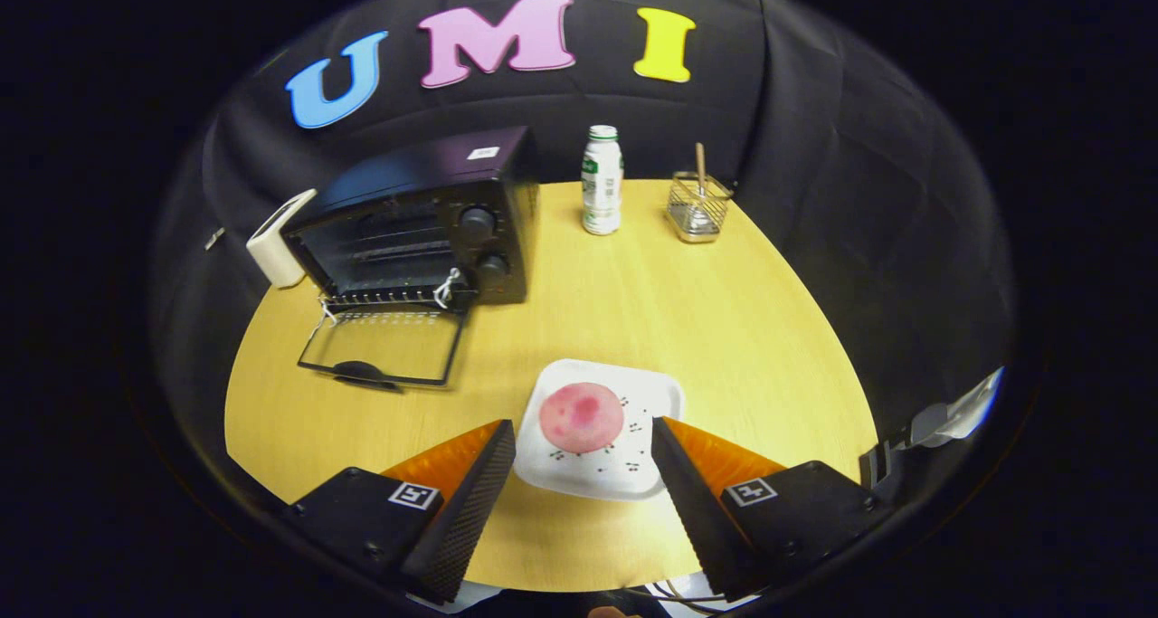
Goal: Open the toaster oven, put the food inside, and close the toaster oven door.
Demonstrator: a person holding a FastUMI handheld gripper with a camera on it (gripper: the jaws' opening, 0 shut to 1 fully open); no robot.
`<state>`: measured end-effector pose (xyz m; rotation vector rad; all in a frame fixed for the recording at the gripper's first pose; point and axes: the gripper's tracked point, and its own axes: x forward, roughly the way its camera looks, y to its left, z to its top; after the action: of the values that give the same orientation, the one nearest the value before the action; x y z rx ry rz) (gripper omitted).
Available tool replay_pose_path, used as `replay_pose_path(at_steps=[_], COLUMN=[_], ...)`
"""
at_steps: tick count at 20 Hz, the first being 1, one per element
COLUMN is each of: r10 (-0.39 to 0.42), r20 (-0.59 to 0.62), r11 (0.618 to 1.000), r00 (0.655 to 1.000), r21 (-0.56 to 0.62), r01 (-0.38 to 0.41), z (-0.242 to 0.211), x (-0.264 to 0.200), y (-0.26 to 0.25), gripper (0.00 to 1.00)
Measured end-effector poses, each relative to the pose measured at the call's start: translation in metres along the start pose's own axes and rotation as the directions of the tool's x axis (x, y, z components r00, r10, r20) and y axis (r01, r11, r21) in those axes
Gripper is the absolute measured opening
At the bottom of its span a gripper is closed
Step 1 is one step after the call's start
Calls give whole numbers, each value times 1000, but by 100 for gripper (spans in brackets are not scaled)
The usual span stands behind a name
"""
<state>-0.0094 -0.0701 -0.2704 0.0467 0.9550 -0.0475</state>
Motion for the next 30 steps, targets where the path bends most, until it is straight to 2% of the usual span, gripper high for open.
replay_pose_path(at_steps=[4,10,15,18,20,21,22,24,25,26,27,28,30], r10=[-40,-18,-20,-30,-30,-24,-22,-14,2,9,14,14,46], r20=[-71,-224,-324,-403,-395,-382,-392,-423,-437,-449,-455,-447,-432], r11=[999,996,996,995,995,996,996,990,987,984,983,983,975], r00=[997,974,946,915,918,924,920,906,899,894,891,894,901], r21=[26,83,72,78,75,66,74,123,144,162,170,168,217], r01=[42,38,46,67,65,54,55,72,68,71,71,69,54], z=[-7,-37,-65,-88,-87,-85,-85,-84,-84,-82,-82,-82,-84], x=[22,63,86,91,91,94,93,90,91,90,92,93,95], y=[-39,-70,-81,-86,-84,-82,-79,-71,-66,-63,-65,-68,-69], gripper=[99,99,99,100,100,92,90,69,51,43,28,28,11])
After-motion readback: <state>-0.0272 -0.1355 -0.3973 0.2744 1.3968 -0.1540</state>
